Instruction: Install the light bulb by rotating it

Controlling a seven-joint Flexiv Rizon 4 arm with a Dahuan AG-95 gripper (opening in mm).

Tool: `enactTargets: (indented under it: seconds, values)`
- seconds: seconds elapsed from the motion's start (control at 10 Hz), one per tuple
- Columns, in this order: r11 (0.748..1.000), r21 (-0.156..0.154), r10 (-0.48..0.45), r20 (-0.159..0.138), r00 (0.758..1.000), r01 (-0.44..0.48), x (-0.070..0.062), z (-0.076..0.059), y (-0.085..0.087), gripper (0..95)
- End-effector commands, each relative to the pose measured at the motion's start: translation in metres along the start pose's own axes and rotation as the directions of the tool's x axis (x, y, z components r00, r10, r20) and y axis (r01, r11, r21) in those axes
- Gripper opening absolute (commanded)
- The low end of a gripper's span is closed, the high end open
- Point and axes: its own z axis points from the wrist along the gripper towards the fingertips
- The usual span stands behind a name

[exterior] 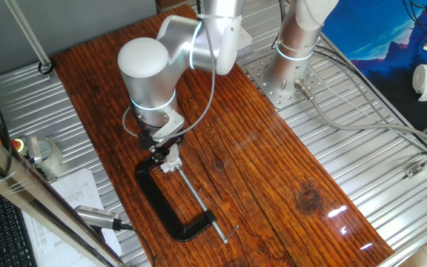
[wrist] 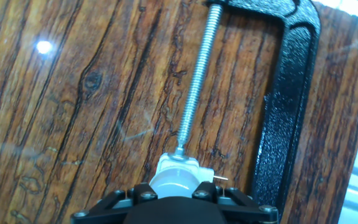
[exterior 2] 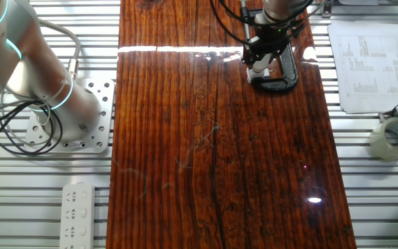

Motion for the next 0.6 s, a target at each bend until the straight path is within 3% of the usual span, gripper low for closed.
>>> enactTargets:
  seconds: [0.1, 0.6]
  values:
    - [0.998, 0.003, 0.069, -0.003, 0.998, -0.069, 0.0005, 0.0012, -0.0014, 19.0]
    - [0.975, 0.003, 0.224, -0.004, 0.975, -0.224, 0.0005, 0.0011, -0.0014, 19.0]
